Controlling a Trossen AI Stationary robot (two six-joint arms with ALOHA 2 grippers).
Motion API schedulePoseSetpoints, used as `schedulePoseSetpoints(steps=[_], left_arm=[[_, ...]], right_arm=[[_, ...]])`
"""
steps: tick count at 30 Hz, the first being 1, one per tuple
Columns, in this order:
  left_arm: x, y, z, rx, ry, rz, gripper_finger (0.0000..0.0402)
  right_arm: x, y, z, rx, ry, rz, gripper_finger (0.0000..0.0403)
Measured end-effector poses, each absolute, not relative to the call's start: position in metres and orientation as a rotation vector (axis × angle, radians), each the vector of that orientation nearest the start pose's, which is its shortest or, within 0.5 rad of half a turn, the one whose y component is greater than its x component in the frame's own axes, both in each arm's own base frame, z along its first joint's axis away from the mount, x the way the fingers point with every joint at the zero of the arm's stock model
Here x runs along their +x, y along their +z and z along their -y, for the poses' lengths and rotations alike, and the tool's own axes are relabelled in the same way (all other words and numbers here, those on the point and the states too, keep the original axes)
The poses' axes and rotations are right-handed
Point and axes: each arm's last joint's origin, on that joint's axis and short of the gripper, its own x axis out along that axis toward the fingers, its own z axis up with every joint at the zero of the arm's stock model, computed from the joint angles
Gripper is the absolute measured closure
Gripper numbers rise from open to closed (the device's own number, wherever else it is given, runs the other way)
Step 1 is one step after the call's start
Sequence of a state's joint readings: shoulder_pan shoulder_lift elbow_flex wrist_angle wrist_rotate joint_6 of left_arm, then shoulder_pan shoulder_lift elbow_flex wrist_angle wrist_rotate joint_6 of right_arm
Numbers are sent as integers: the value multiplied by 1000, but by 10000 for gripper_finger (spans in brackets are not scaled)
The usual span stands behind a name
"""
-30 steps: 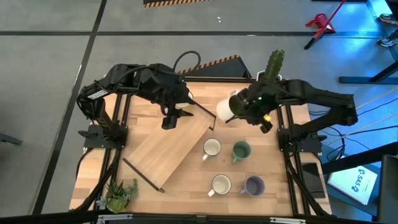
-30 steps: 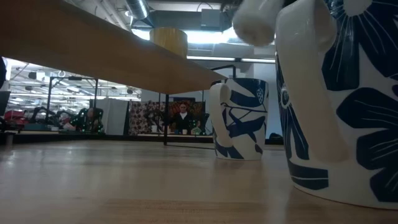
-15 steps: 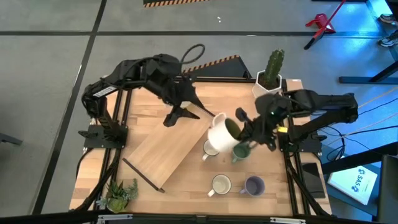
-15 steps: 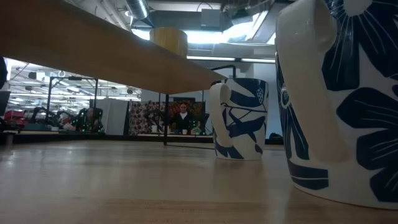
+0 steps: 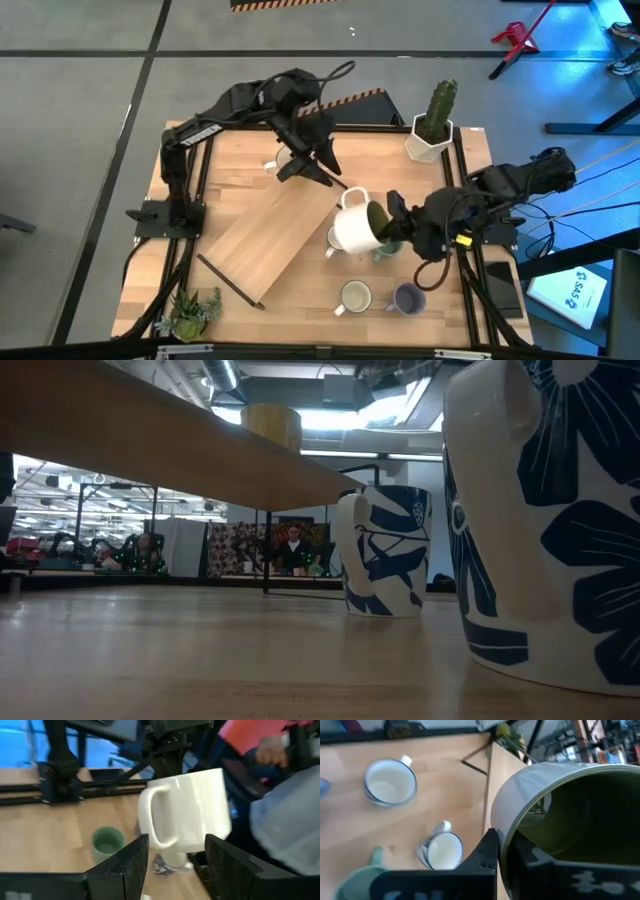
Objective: Place coffee mugs
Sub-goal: Put the white mug on the shelf
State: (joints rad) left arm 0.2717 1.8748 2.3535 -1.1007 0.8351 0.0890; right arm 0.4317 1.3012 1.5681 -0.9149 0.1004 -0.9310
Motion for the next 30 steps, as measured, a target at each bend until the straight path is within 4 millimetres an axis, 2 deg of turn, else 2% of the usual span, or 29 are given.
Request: schedulePoseSetpoints(steps=[7, 10, 13, 20, 25, 30], left_arm=[[371, 452, -99, -388, -605, -530, 214], [380, 441, -105, -450, -679, -536, 214], [386, 437, -104, -476, -759, -524, 214], [393, 441, -94, -387, -781, -466, 214], [394, 443, -96, -380, -735, -458, 214], [403, 432, -98, -425, -726, -495, 214]], right_arm=[[224, 422, -105, -1077, 571, -442, 403], [225, 423, -104, -1085, 540, -450, 403], [225, 423, -103, -1088, 531, -454, 403], [225, 423, -103, -1093, 522, -457, 403], [227, 421, -104, -1107, 530, -461, 403], [234, 417, -108, -1122, 541, -467, 403]])
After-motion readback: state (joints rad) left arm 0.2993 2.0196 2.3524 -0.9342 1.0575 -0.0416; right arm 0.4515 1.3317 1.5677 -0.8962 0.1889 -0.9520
